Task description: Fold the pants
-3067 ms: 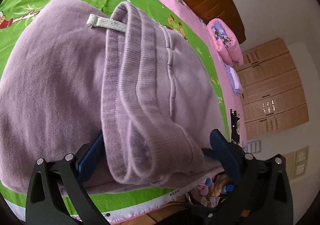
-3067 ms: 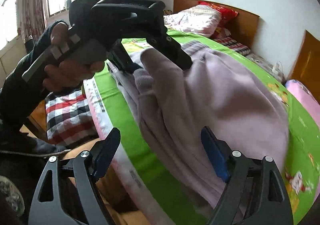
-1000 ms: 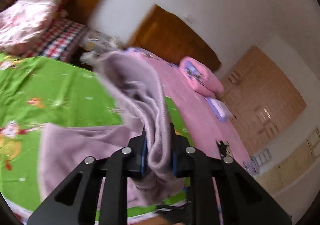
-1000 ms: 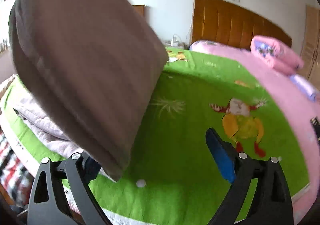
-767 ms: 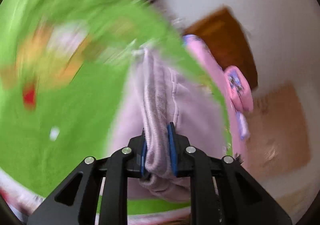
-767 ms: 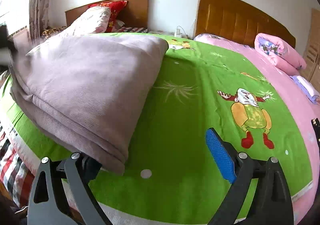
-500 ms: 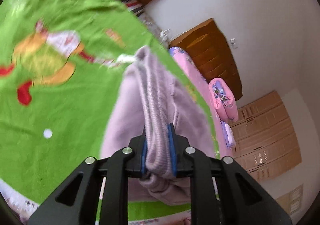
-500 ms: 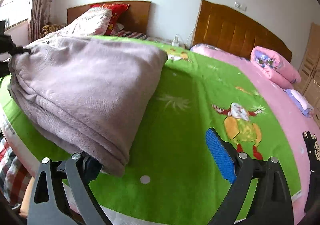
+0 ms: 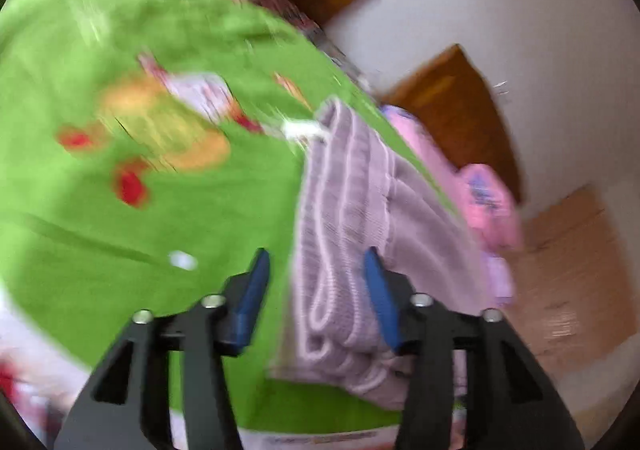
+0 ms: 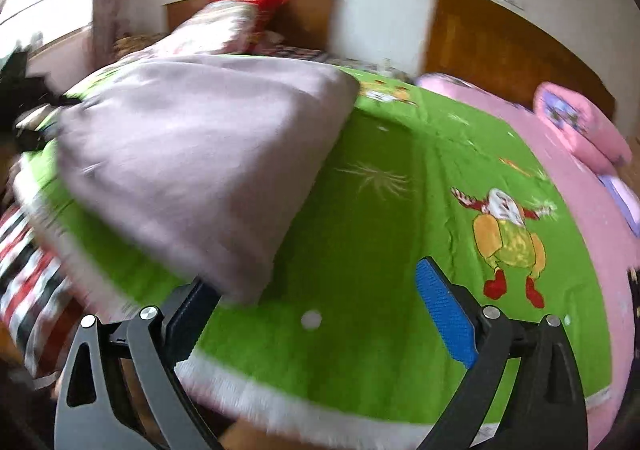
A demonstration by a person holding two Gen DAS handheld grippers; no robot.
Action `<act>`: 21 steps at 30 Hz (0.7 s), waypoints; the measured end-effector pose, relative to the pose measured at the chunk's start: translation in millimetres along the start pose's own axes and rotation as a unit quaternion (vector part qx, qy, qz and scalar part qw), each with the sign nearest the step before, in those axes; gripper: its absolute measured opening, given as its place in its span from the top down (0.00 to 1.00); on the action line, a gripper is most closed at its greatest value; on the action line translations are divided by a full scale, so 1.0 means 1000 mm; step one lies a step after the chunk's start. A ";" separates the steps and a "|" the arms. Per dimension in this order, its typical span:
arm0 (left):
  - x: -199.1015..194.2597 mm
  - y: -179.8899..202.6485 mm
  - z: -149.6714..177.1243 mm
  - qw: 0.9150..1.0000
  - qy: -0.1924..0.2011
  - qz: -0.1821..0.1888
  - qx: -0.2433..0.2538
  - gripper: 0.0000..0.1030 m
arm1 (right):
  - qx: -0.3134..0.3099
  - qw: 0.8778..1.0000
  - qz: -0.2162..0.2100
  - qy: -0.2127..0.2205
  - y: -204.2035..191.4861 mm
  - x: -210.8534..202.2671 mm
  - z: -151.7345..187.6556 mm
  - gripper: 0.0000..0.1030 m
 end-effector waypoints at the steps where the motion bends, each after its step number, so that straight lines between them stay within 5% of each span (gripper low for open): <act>1: -0.014 0.006 -0.003 0.999 0.023 -0.023 0.019 0.46 | -0.002 1.000 -0.026 0.008 -0.002 -0.009 0.000 0.10; 3: -0.044 0.036 -0.009 0.993 0.075 -0.049 0.073 0.33 | 0.025 0.996 -0.075 0.036 -0.001 -0.033 -0.006 0.10; 5: -0.064 0.083 -0.004 0.985 0.101 -0.024 0.136 0.18 | 0.066 0.990 -0.100 0.069 0.009 -0.048 -0.027 0.10; 9: -0.041 0.149 0.021 0.968 0.088 -0.015 0.235 0.14 | 0.080 0.988 -0.090 0.093 0.010 -0.042 -0.068 0.10; 12: 0.002 0.145 0.047 0.962 0.050 -0.054 0.262 0.14 | 0.045 0.995 -0.062 0.061 -0.009 -0.015 -0.070 0.10; 15: 0.035 0.112 0.079 0.955 -0.005 -0.100 0.279 0.16 | -0.023 0.999 -0.044 0.000 -0.032 0.014 -0.035 0.10; 16: 0.041 0.105 0.089 0.950 -0.013 -0.115 0.290 0.17 | -0.015 0.998 -0.053 0.011 -0.031 0.014 -0.028 0.10; 19: 0.039 0.101 0.109 0.923 0.020 -0.141 0.356 0.16 | 0.032 0.995 -0.095 0.000 -0.022 0.017 -0.020 0.10; 21: 0.041 0.098 0.105 0.928 0.020 -0.140 0.344 0.15 | 0.028 0.995 -0.096 0.002 -0.022 0.018 -0.020 0.09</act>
Point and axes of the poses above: each gripper's, at about its wrist camera, not at the fingertips, and x roughly the way its jaws point, y to its right, z to its underside, the point moved 8 cm from there along x, roughly the way its jaws point
